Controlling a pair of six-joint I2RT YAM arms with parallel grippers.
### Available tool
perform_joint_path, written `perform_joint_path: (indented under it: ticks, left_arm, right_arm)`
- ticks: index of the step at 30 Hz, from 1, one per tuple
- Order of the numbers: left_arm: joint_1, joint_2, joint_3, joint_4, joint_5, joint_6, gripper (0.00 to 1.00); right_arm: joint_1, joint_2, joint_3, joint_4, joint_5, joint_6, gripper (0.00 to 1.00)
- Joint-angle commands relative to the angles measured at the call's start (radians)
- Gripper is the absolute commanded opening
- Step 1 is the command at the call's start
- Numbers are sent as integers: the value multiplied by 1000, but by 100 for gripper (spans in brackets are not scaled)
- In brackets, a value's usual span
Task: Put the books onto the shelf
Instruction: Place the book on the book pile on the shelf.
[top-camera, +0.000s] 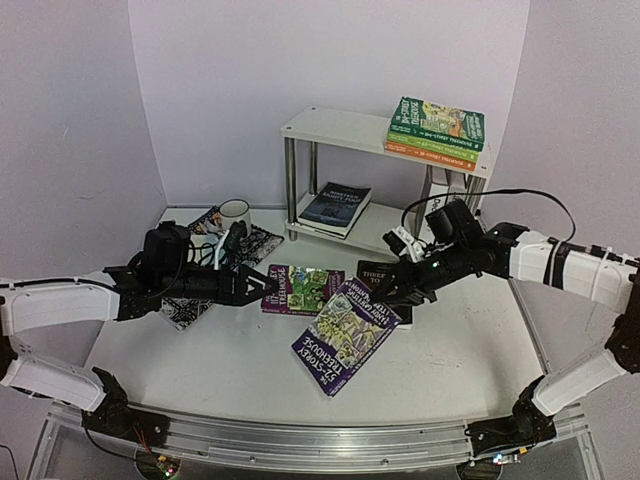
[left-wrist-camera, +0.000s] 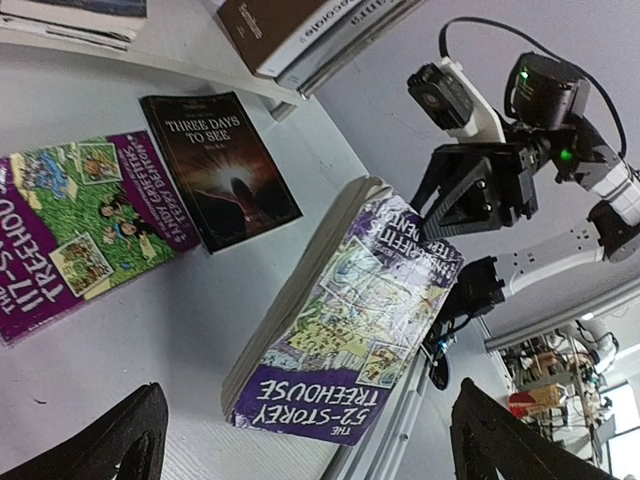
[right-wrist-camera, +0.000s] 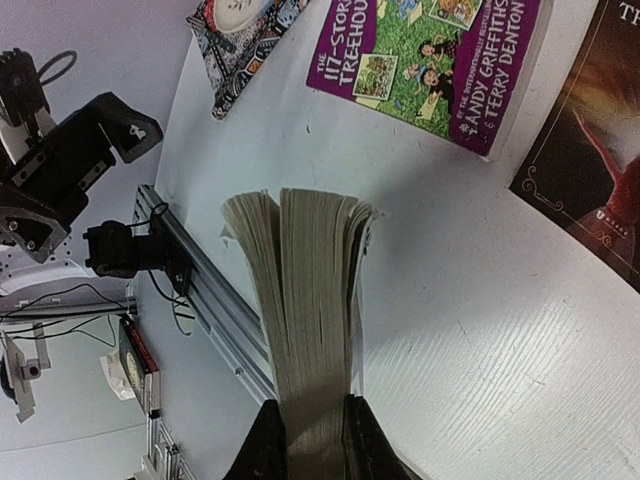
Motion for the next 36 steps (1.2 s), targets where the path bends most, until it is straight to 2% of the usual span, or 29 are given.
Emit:
perform_joint_path:
  ticks: [1, 8, 13, 22, 30, 36]
  left_arm:
    - [2, -110, 27, -68, -169, 22, 99]
    - [2, -199, 106, -199, -269, 34, 99]
    - [1, -265, 111, -223, -328, 25, 100]
    - [2, -240, 112, -226, -307, 17, 100]
    - [3, -221, 123, -226, -296, 22, 100]
    - [1, -222, 118, -224, -299, 17, 100]
  right_arm:
    - [2, -88, 114, 10, 17, 47, 0]
    - [-6, -120, 294, -26, 137, 78, 0]
    - [-13, -109, 447, -56, 266, 69, 0]
    - [-21, -60, 718, -59, 512, 42, 0]
    - [-70, 105, 983, -73, 518, 24, 0]
    - [-132, 179, 1108, -62, 538, 37, 0]
